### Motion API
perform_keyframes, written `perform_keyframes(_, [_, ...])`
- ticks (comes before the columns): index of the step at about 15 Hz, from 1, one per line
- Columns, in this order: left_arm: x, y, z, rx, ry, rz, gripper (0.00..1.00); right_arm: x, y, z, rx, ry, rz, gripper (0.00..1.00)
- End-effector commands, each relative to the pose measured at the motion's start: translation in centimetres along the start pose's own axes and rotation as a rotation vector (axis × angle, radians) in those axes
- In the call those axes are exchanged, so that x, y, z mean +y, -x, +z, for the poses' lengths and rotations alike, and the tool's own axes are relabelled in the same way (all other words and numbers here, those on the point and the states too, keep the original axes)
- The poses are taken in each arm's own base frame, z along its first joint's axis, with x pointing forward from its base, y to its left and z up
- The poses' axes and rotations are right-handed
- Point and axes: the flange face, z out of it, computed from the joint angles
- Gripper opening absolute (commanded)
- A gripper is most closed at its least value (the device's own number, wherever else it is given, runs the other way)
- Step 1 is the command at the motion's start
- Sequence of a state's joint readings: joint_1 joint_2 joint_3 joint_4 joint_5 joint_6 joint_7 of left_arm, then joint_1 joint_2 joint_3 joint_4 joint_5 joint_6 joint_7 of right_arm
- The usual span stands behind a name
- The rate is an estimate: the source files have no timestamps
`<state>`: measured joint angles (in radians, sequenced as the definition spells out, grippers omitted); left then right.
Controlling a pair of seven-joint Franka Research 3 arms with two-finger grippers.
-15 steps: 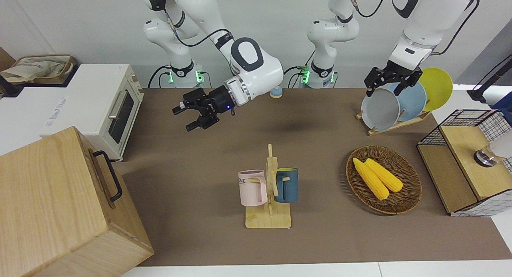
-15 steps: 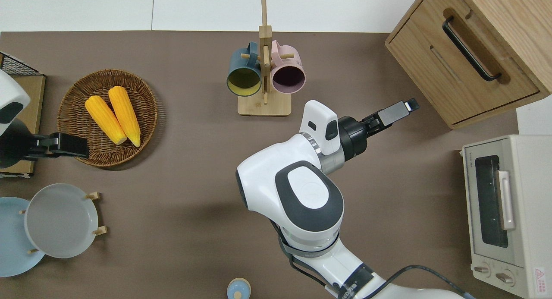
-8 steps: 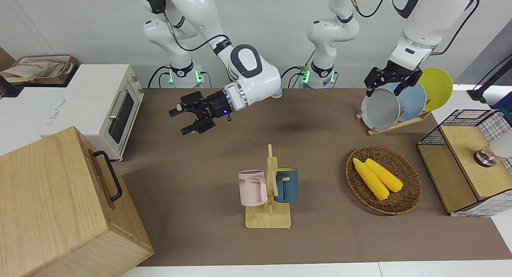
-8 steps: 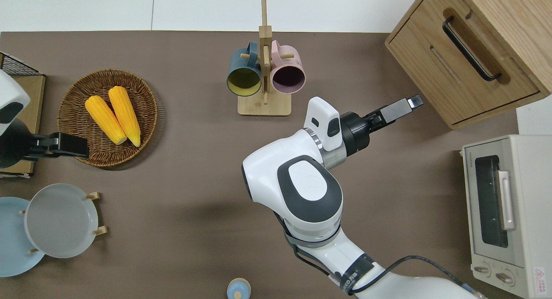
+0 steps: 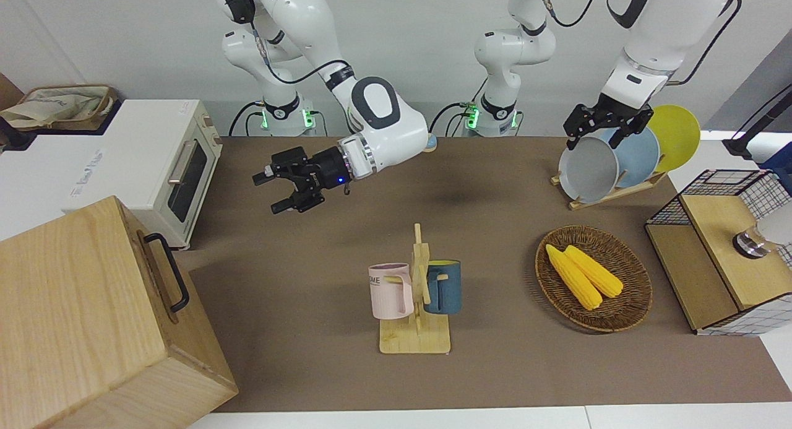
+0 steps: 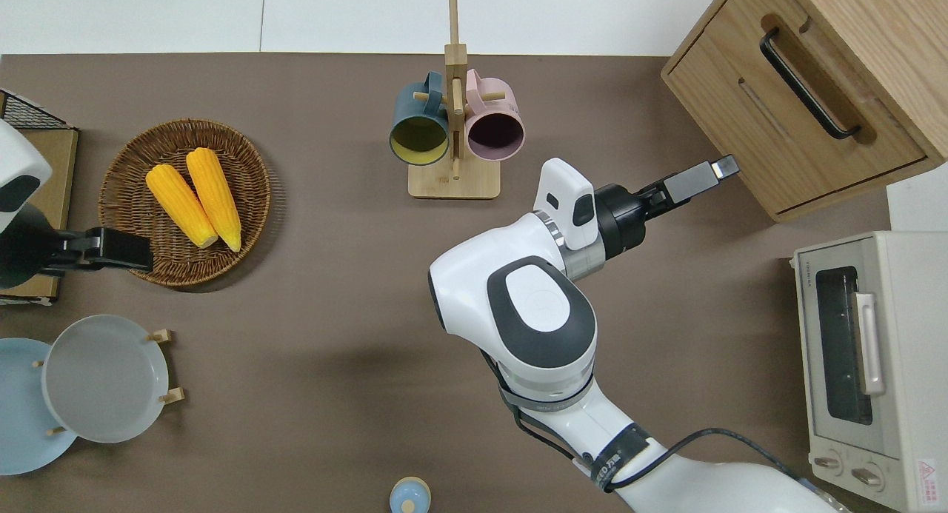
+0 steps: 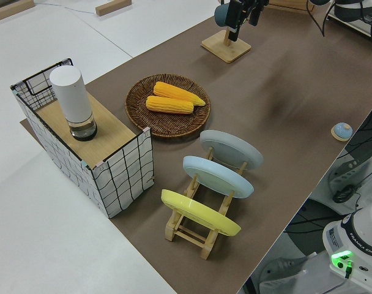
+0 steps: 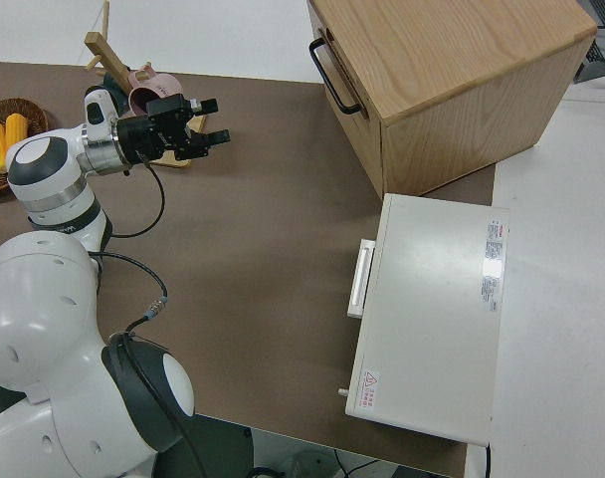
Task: Slide drawer open with right arm
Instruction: 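Reach the right gripper forward to the black drawer handle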
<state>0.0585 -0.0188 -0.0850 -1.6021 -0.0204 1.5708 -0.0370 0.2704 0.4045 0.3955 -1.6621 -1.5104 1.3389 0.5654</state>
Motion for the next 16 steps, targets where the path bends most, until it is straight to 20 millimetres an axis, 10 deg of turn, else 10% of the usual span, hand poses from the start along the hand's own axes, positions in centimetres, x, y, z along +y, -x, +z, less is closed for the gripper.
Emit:
perform_keyframes(1, [-0.1, 0.3, -0.5, 0.005, -0.013, 0.008, 1.0, -0.3, -0.5, 0.5, 0.014, 0.021, 0.019, 0.981])
perform_keyframes(16, [-0.1, 0.3, -0.4, 0.002, -0.013, 0.006, 1.0, -1.9, -2.2, 6.4, 0.058, 0.045, -0.005, 0.981])
